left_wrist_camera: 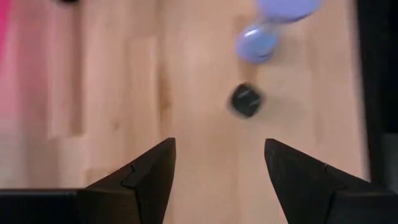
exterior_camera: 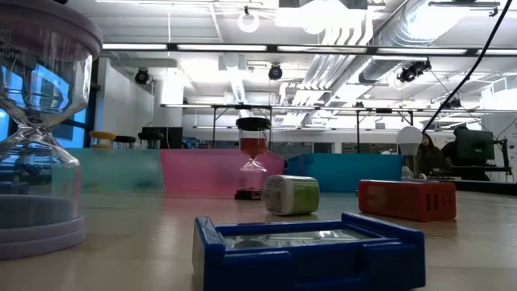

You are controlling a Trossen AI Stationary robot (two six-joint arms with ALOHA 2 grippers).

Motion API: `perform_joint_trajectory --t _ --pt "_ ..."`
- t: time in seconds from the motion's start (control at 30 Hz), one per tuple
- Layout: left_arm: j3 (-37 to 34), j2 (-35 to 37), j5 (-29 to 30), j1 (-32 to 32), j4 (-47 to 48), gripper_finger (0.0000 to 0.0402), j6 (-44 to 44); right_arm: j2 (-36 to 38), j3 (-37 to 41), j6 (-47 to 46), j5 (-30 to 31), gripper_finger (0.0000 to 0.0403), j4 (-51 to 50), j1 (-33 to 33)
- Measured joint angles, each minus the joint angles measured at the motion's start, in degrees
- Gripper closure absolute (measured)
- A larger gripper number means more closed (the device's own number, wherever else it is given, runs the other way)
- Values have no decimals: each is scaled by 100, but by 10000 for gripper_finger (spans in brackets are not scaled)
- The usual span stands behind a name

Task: Pick & Place Office items
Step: Put the white charger adapter into the blue bin

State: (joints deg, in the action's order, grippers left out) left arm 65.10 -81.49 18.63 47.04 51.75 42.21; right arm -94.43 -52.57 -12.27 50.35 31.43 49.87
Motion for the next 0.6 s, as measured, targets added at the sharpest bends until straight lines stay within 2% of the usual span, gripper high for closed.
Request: perform_joint_trajectory --t 0.23,0.4,0.6 --pt "0 0 -58 86 -879 165 -447 0 0 0 -2 218 -38 0" --pt "-14 -93 -54 118 -788 165 -187 0 -1 -131 -2 218 -129 0" --pt "-24 -426 -95 397 -707 165 -321 0 -1 -164 -2 218 -132 0"
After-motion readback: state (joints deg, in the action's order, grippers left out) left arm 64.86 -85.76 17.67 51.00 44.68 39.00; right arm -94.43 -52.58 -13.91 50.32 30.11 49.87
